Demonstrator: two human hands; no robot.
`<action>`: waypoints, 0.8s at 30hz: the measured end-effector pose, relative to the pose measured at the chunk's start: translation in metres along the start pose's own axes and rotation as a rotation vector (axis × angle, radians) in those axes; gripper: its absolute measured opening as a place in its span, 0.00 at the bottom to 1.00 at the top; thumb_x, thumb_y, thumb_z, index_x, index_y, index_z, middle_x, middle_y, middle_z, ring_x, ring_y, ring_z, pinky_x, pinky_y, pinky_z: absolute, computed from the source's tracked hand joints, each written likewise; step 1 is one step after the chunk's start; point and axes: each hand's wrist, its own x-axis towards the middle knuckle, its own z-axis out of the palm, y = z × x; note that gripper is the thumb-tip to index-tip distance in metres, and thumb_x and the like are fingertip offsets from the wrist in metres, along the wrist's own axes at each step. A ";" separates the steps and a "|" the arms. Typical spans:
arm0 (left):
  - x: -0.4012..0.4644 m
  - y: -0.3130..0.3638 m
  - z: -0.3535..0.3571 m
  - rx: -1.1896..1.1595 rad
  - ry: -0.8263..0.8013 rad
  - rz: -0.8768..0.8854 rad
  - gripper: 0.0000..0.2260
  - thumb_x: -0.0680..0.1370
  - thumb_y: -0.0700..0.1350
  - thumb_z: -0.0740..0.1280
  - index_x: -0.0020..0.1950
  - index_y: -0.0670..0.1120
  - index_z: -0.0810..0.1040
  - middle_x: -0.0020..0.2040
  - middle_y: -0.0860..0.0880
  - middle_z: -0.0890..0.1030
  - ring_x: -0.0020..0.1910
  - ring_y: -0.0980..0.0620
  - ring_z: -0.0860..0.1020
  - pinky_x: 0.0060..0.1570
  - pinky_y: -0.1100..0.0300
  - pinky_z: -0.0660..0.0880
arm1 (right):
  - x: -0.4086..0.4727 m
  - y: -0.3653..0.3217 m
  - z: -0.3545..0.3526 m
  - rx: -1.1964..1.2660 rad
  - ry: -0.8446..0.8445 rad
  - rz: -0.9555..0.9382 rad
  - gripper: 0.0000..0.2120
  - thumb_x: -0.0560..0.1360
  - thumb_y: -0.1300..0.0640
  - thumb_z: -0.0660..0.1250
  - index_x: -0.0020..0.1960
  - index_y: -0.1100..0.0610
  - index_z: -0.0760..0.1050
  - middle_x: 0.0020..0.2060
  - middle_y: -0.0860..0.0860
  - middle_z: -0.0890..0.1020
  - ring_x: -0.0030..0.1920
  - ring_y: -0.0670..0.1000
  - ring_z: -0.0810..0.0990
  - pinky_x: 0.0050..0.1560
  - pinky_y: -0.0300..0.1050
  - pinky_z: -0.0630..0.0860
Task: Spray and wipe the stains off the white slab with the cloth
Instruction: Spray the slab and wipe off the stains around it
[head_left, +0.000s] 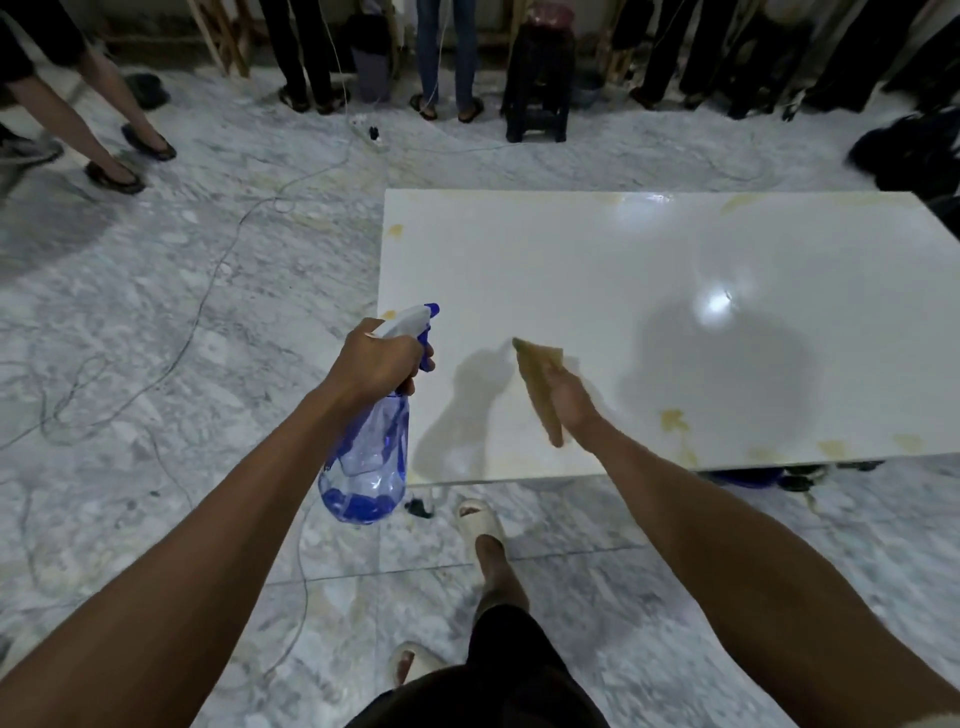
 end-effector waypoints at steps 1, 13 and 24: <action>-0.002 0.003 -0.005 0.005 0.008 0.017 0.09 0.78 0.36 0.62 0.46 0.45 0.81 0.40 0.43 0.84 0.22 0.54 0.72 0.27 0.62 0.73 | 0.001 -0.015 -0.003 0.183 0.075 0.053 0.18 0.85 0.50 0.53 0.62 0.57 0.78 0.54 0.54 0.84 0.57 0.52 0.83 0.60 0.52 0.77; 0.005 0.029 -0.036 0.018 0.050 0.076 0.09 0.79 0.38 0.61 0.52 0.43 0.80 0.33 0.46 0.82 0.22 0.53 0.73 0.28 0.60 0.74 | 0.018 -0.110 0.054 0.928 -0.041 0.054 0.26 0.84 0.46 0.49 0.75 0.59 0.68 0.65 0.57 0.77 0.64 0.59 0.77 0.72 0.57 0.67; 0.105 0.048 -0.056 -0.012 0.126 -0.004 0.08 0.80 0.43 0.62 0.46 0.49 0.81 0.39 0.39 0.85 0.23 0.51 0.73 0.32 0.56 0.76 | 0.143 -0.150 0.091 0.847 -0.140 0.159 0.26 0.82 0.45 0.54 0.75 0.58 0.69 0.70 0.58 0.75 0.65 0.59 0.76 0.73 0.57 0.67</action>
